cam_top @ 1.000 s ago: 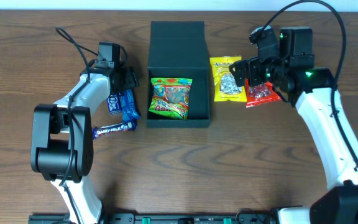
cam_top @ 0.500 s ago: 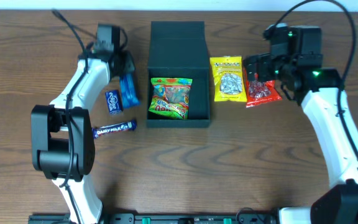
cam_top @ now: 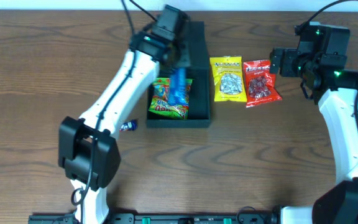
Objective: Pack container
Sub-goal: 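Place the blue wafer bar into the box beside the Haribo bag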
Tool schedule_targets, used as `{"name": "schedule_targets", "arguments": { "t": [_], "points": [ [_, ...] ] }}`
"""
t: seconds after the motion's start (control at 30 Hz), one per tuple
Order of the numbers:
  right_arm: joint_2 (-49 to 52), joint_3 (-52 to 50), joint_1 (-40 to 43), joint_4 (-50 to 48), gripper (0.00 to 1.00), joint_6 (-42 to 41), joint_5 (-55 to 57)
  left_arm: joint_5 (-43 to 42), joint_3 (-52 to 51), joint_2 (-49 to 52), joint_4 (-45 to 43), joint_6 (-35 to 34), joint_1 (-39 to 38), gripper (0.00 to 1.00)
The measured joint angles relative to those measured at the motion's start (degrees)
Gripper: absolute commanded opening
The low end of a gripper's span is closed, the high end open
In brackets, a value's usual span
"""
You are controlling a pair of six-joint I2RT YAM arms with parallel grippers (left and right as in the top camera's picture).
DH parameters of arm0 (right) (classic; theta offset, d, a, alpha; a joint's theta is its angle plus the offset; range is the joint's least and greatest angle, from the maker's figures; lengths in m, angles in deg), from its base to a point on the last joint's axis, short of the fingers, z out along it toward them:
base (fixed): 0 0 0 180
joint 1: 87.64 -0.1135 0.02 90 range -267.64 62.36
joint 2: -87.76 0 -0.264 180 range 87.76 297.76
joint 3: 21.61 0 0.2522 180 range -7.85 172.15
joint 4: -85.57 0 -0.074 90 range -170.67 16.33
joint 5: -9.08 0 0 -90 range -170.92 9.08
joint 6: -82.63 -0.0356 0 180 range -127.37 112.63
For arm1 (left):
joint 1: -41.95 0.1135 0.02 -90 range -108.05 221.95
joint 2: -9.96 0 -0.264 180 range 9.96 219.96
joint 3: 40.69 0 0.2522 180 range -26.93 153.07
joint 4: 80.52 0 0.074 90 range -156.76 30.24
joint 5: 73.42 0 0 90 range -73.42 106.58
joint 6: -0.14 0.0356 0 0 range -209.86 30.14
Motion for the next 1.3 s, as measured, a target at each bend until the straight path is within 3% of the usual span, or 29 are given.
{"name": "schedule_targets", "arguments": {
  "t": [0.4, 0.43, 0.5, 0.63, 0.73, 0.83, 0.9, 0.93, 1.0, 1.03, 1.3],
  "points": [
    [0.0, 0.0, 0.0, 0.09, 0.99, 0.0, -0.02, -10.49, 0.0, 8.55, -0.02, -8.52, -1.81, 0.09],
    [0.0, 0.0, 0.0, 0.15, 0.99, 0.0, -0.02, -10.86, 0.0, 8.55, -0.33, -8.94, -1.95, 0.17],
    [0.0, 0.0, 0.0, 0.17, 0.99, -0.02, -0.02, -11.26, 0.0, 8.55, -1.18, -9.35, -2.27, 0.64],
    [0.0, 0.0, 0.0, 0.24, 0.99, 0.0, -0.02, -12.2, 0.0, 8.55, -2.56, -10.25, -3.41, 0.93],
    [0.0, 0.0, 0.0, 0.31, 0.99, 0.0, 0.0, -12.59, 0.02, 8.55, -2.58, -9.97, -3.8, 0.92],
    [0.0, 0.0, 0.0, 0.33, 0.99, 0.0, -0.02, -11.93, 0.28, 8.5, -2.56, -9.86, -3.23, 0.9],
    [0.0, 0.0, 0.0, 0.31, 0.99, 0.0, -0.02, -11.19, 0.66, 8.31, -2.51, -9.35, -2.54, 0.82],
    [0.0, 0.0, -0.02, 0.31, 0.99, 0.0, -0.07, -10.73, 0.81, 7.98, -2.51, -8.83, -2.16, 0.68],
    [0.0, 0.0, 0.0, 0.26, 0.99, 0.0, -0.09, -10.12, 0.87, 6.64, -2.19, -6.88, -1.42, 0.14],
    [0.0, 0.0, 0.0, 0.09, 0.99, 0.0, -0.11, -9.9, 0.94, 5.27, -0.83, -4.7, -1.05, 0.06],
    [0.33, 0.0, 0.0, -0.55, 0.99, 0.0, -0.28, -9.44, 2.01, 1.29, 11.98, 12.85, -4.15, 0.06]
  ]
}}
